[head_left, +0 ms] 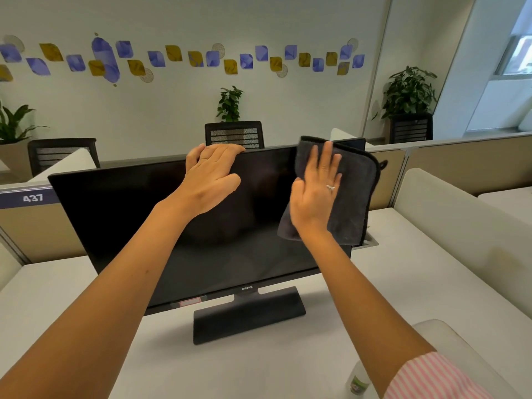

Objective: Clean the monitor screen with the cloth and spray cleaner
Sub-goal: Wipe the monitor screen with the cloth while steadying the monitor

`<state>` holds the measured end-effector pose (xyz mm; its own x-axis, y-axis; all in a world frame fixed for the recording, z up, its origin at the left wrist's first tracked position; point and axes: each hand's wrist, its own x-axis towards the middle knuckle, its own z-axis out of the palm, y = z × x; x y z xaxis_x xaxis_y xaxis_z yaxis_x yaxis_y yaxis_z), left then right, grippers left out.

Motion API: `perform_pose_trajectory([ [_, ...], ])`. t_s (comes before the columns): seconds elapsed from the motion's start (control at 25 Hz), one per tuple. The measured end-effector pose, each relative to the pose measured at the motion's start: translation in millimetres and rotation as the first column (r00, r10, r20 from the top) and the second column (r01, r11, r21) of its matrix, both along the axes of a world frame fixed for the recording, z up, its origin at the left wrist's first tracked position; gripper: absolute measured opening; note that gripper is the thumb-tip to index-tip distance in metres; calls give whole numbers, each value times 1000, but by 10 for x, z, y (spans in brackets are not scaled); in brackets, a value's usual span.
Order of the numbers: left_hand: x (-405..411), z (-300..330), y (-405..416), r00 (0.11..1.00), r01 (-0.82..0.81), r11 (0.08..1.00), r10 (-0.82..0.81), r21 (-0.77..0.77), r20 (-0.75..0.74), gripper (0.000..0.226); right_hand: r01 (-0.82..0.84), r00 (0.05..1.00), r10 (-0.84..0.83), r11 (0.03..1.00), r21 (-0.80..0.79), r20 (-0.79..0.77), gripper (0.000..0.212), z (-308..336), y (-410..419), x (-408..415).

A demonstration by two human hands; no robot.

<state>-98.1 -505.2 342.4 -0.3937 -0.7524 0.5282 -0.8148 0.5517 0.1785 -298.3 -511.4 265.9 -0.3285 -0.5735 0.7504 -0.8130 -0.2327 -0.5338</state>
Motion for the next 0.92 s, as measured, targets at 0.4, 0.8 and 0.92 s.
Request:
perform_pose_trajectory([
  [0.4,110,56,139,998,-8,999,6,40,58,65,196,956,-230,964,182,185,54,-173,-12,-279],
  [0.8,1700,-433,566,916,-374,921,350,-108,-194,57,137,976,-157,982,130,151,53,-573,88,649],
  [0.92,1863,-527,534,879,-368,927,321,-75,-354,56,48,990,-56,997,64,130,54,-578,137,1085],
])
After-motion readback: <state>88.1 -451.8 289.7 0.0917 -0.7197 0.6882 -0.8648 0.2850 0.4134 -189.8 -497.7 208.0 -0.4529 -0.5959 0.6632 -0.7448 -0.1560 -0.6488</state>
